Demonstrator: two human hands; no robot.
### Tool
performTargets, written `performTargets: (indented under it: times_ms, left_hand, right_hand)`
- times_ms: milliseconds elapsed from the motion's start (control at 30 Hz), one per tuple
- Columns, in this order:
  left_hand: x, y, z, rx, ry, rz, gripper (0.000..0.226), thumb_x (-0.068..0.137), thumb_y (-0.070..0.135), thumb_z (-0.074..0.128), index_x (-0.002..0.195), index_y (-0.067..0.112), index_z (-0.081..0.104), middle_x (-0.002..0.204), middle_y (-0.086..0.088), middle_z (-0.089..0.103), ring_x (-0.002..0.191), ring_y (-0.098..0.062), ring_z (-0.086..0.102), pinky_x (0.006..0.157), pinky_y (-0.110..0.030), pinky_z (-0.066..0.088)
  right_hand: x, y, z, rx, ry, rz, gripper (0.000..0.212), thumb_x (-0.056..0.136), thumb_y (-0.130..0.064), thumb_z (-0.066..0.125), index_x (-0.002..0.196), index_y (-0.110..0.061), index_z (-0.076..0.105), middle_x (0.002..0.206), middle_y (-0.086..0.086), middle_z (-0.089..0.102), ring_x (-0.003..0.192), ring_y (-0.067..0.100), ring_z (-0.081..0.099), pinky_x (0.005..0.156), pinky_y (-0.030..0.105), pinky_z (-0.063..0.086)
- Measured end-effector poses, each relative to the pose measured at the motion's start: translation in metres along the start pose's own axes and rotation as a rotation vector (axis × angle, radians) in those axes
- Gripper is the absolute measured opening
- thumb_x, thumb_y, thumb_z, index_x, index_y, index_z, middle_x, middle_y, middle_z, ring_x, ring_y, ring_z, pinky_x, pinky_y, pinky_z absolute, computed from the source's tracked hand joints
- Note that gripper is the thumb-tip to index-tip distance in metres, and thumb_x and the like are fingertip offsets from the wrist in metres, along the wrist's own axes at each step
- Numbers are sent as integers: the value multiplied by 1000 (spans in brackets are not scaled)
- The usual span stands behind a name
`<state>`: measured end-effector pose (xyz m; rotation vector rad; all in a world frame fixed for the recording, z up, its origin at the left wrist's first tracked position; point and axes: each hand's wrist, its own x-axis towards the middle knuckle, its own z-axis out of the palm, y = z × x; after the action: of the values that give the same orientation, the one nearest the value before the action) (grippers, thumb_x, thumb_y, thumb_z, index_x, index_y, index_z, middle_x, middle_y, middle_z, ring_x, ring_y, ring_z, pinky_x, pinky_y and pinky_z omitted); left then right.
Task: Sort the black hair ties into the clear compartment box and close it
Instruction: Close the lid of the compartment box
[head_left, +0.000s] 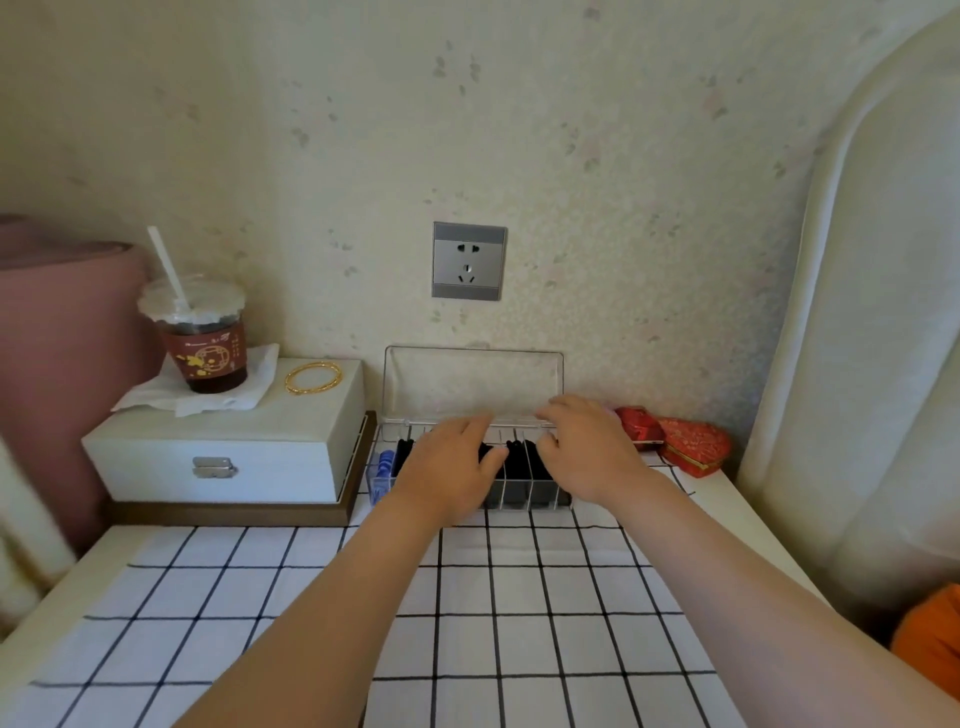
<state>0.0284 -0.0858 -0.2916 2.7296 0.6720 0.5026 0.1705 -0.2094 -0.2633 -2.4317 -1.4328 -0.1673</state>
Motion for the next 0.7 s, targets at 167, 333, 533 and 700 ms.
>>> performTargets:
  times_ms: [167, 333, 533, 700]
  left_hand:
    - [16, -21, -31, -204, 300, -151, 53, 102, 29, 44, 152, 17, 32, 158, -7, 30, 147, -23, 19, 119, -36, 15]
    - [32, -48, -42, -537, 206, -477, 70, 92, 40, 48, 154, 23, 22, 161, -10, 20, 148, -29, 20, 119, -46, 24]
    - [28, -45, -42, -718, 197, -412, 67, 105, 30, 40, 158, 27, -2, 165, -1, 13, 149, -22, 21, 113, -31, 24]
    - [15, -44, -54, -371, 223, -324, 72, 104, 41, 37, 157, 26, -9, 163, -9, 9, 144, -26, 28, 112, -36, 28]
  right_hand:
    - [15, -2, -6, 352, 34, 141, 54, 96, -18, 51, 149, -16, 40, 155, 6, 32, 142, 24, 36, 115, 35, 27]
    - [30, 4, 3, 678, 59, 294, 80, 86, -21, 56, 157, -30, 19, 155, -1, 34, 126, 20, 48, 107, 35, 45]
    - [38, 6, 2, 840, 80, 330, 88, 89, -8, 51, 157, -41, 7, 153, 1, 38, 107, 24, 64, 91, 42, 57]
    - [33, 18, -9, 800, 149, 253, 82, 94, -3, 51, 157, -40, 13, 124, 4, 51, 78, 17, 58, 55, 16, 47]
